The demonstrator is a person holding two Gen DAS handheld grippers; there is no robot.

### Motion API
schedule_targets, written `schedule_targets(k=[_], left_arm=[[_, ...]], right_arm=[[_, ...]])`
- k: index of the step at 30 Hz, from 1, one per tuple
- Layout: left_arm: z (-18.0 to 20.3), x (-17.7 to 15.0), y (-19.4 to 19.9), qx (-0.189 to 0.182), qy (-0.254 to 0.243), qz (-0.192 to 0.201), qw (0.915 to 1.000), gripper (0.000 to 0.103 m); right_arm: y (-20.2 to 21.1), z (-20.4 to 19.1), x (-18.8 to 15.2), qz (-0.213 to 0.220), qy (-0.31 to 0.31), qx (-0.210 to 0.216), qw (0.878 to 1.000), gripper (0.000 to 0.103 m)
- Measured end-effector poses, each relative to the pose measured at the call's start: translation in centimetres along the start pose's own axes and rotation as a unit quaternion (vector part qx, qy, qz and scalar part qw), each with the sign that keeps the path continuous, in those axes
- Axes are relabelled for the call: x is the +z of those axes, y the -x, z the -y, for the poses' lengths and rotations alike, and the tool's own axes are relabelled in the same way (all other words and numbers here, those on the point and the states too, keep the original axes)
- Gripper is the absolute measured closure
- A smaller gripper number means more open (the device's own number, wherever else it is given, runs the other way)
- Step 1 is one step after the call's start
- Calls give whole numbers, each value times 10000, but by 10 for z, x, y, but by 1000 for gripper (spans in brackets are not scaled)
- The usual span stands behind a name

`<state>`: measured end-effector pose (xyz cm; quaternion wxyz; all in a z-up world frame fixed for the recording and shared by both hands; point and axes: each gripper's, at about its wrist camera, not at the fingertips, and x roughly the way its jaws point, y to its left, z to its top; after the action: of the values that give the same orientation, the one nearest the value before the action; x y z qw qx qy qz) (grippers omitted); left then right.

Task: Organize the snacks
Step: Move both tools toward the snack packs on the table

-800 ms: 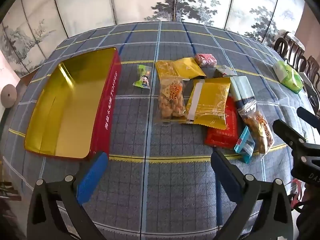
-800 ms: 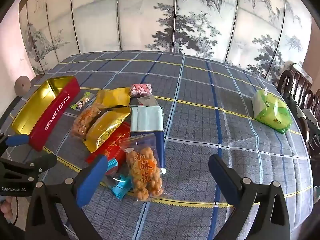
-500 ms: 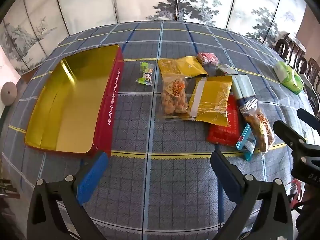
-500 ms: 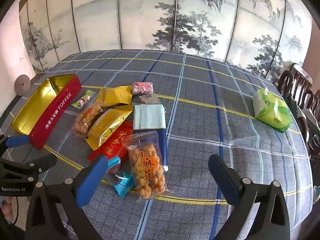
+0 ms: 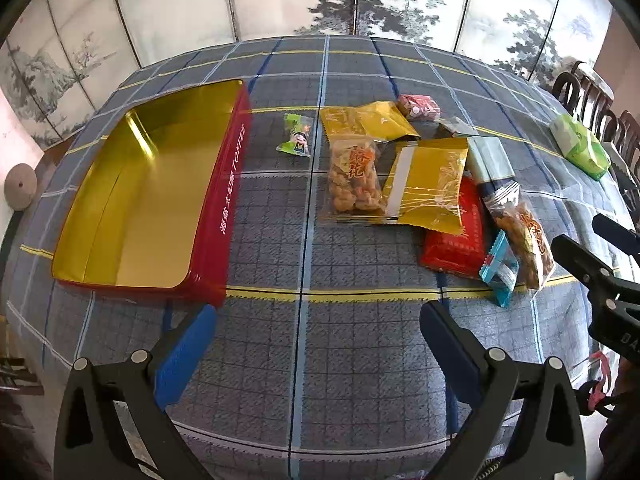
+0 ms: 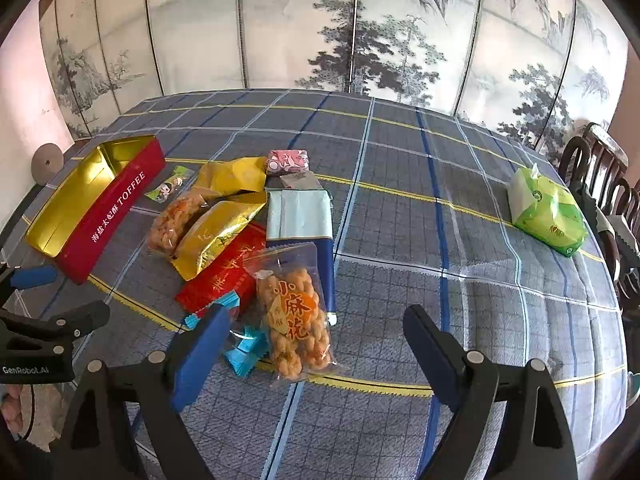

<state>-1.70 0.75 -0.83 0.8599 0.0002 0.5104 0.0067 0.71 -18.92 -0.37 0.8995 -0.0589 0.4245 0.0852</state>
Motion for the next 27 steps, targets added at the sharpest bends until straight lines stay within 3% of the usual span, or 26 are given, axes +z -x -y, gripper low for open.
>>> schedule_targets(k=[6,19,27], left_arm=[[3,0,-2,13,-9,-49,10000,3],[6,-1,-5,45,-87,-82,9999,4],[7,-2,-7,45,-123,-112,9999,5]], right_arm=[[-3,-3,0,-30,16,55,10000,13],[-7,-7,-3,-123,45,201,9997,24],[-10,-7,-3,-160,39,201,9997,25]])
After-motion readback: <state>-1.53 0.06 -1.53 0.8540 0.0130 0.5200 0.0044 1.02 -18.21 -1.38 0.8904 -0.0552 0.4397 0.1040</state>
